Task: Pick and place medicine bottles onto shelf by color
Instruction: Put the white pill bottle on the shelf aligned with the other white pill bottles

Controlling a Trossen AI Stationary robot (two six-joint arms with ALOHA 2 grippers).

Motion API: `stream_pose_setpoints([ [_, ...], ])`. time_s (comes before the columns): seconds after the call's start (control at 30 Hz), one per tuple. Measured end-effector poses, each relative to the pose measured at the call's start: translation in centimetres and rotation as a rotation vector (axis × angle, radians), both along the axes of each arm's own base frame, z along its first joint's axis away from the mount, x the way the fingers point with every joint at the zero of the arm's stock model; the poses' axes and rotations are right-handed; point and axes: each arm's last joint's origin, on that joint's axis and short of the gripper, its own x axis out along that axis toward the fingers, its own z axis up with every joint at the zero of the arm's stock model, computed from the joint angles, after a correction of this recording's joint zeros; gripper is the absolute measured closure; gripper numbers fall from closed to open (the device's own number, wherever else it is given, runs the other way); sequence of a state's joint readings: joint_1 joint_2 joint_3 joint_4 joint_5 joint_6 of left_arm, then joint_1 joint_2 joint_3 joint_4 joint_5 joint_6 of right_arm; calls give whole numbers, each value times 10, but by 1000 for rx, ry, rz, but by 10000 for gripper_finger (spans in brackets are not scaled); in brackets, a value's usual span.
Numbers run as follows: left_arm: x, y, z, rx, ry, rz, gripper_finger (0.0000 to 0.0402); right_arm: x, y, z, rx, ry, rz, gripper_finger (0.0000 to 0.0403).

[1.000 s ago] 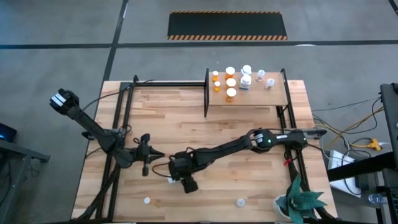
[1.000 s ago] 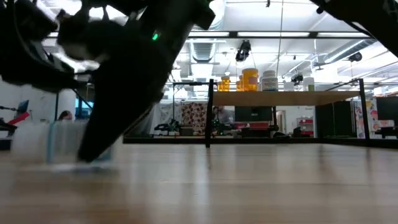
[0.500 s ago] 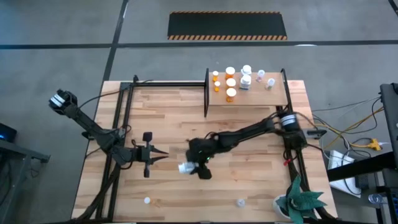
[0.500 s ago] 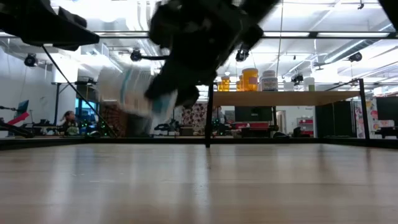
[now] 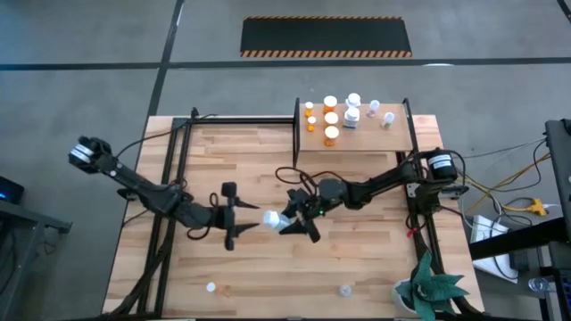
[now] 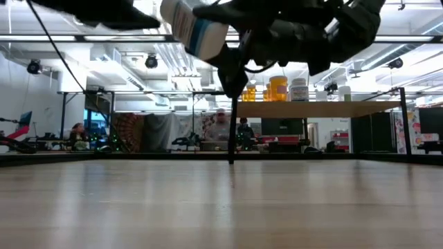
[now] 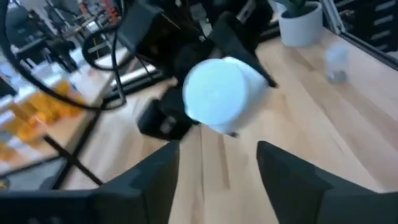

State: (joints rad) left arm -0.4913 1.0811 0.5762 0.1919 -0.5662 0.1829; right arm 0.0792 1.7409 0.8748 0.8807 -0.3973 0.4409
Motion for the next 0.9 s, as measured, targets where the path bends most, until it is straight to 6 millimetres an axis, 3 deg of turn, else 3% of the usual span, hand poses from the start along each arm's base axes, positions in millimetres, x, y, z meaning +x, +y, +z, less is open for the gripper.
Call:
stream_pose_setpoints([
  [0.13,20,-3,15,17,-6,-31,178,-1,-1,-3,23,4,21,191],
  [0.4,51,-7,22,8,72,-147,170,0,2,5,39,-19,118,190],
  [0.6,59,-11,28,29,69,-191,172,1,3,6,47,-9,146,189],
  [0.9,58,-11,30,8,77,-254,239,1,5,6,47,-7,172,181],
])
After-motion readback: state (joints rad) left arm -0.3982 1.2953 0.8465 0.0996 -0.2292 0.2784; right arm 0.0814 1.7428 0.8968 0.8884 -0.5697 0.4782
